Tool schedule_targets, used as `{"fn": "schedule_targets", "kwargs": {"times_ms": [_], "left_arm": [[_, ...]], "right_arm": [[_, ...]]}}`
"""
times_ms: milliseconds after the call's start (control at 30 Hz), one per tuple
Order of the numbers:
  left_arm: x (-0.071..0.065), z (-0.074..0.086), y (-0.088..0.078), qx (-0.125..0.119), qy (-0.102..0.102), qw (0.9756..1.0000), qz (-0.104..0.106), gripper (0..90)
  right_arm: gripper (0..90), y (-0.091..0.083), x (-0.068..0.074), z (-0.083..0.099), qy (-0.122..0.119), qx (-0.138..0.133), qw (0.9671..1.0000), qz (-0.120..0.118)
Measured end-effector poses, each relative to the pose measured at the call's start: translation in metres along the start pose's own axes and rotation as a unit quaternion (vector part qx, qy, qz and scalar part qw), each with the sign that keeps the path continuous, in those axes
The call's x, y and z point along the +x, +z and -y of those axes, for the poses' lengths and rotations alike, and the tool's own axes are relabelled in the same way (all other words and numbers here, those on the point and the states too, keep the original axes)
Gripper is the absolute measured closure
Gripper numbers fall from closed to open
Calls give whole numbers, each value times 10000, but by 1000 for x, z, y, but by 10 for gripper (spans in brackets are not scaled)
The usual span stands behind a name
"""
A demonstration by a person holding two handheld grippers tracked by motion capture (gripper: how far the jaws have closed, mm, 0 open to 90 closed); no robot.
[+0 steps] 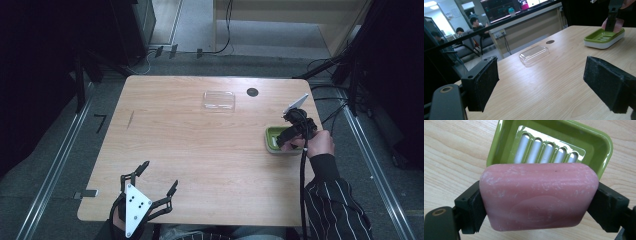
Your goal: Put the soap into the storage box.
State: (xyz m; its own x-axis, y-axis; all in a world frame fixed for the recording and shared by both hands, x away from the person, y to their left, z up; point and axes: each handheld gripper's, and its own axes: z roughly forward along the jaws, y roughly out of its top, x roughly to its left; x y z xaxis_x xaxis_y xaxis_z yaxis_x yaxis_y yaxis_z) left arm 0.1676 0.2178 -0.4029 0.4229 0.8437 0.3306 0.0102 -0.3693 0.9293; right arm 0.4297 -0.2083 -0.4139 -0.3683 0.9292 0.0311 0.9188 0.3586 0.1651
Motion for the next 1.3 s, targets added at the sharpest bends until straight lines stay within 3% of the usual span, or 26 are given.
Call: {"fn": "schedule_targets", "kwargs": {"times_ms": [1300], "left_arm": [[-1,0,0,-1,9,10000,3,131]], "right_arm": [[139,18,-8,-15,421,-45,9991,-60]]}}
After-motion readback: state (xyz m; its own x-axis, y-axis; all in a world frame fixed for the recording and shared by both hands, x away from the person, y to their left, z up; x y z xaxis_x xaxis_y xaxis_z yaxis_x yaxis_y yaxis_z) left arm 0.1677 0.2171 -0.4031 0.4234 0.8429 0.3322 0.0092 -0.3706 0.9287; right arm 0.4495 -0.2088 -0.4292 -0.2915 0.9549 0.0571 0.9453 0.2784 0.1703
